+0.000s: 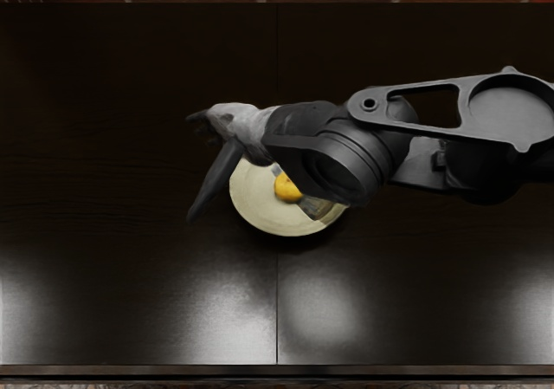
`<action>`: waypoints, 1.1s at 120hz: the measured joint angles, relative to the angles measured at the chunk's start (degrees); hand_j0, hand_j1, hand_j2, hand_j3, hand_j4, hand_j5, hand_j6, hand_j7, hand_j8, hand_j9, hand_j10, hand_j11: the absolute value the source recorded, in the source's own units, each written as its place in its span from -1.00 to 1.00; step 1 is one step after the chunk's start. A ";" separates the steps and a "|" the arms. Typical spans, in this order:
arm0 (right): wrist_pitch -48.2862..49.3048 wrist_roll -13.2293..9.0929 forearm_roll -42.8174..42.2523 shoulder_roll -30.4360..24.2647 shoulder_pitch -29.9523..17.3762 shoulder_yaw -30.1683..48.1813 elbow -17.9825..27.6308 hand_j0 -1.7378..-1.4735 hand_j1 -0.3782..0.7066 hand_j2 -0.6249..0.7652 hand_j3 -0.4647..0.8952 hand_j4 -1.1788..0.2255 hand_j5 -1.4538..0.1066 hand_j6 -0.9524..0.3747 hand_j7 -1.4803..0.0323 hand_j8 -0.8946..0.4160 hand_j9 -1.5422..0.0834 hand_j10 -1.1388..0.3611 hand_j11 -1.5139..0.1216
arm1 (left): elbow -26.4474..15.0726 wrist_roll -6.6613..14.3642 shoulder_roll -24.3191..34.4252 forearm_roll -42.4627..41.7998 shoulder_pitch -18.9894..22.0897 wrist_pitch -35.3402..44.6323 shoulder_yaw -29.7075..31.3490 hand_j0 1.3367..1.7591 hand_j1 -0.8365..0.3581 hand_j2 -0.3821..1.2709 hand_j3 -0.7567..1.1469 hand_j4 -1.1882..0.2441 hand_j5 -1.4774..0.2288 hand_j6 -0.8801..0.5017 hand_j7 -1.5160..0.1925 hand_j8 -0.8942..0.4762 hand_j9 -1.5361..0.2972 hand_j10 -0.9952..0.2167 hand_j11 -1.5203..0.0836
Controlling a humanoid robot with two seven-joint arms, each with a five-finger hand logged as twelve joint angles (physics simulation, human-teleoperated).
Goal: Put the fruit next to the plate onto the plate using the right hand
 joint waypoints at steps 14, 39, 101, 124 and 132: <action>11.16 0.00 0.41 -0.45 -9.49 10.75 0.30 -0.40 -0.86 -0.10 -0.32 0.62 0.80 0.38 0.89 0.31 0.83 0.47 0.79 | 0.00 0.00 0.00 0.00 0.00 0.00 0.00 0.52 0.98 -0.54 -0.20 0.66 0.73 0.27 0.77 0.31 0.68 0.64 0.90; 35.15 0.00 11.70 -7.14 -22.54 22.93 -1.06 -0.40 -0.87 -0.11 -0.32 0.63 0.81 0.38 0.90 0.31 0.84 0.47 0.80 | 0.00 0.00 0.00 0.00 0.00 0.00 0.00 0.52 0.98 -0.54 -0.20 0.66 0.73 0.27 0.77 0.31 0.68 0.64 0.90; 62.68 0.00 28.79 -38.00 -30.69 24.37 -2.18 -0.40 -0.88 -0.11 -0.32 0.64 0.82 0.39 0.91 0.32 0.85 0.48 0.81 | -0.11 0.01 0.00 0.00 0.00 0.00 -0.01 0.52 0.98 -0.54 -0.21 0.66 0.73 0.27 0.77 0.31 0.68 0.64 0.90; 63.71 0.00 30.96 -45.86 -32.12 23.99 -2.27 -0.40 -0.88 -0.11 -0.32 0.64 0.82 0.40 0.91 0.33 0.85 0.48 0.81 | -0.14 0.00 0.00 0.00 0.00 0.00 -0.03 0.52 0.98 -0.54 -0.21 0.66 0.73 0.27 0.77 0.31 0.68 0.64 0.90; 63.81 0.00 31.31 -47.43 -32.39 23.98 -2.28 -0.40 -0.89 -0.11 -0.32 0.64 0.82 0.40 0.91 0.33 0.85 0.48 0.81 | -0.11 0.00 0.00 0.00 0.00 0.00 -0.07 0.52 0.98 -0.54 -0.21 0.66 0.73 0.27 0.77 0.31 0.68 0.64 0.90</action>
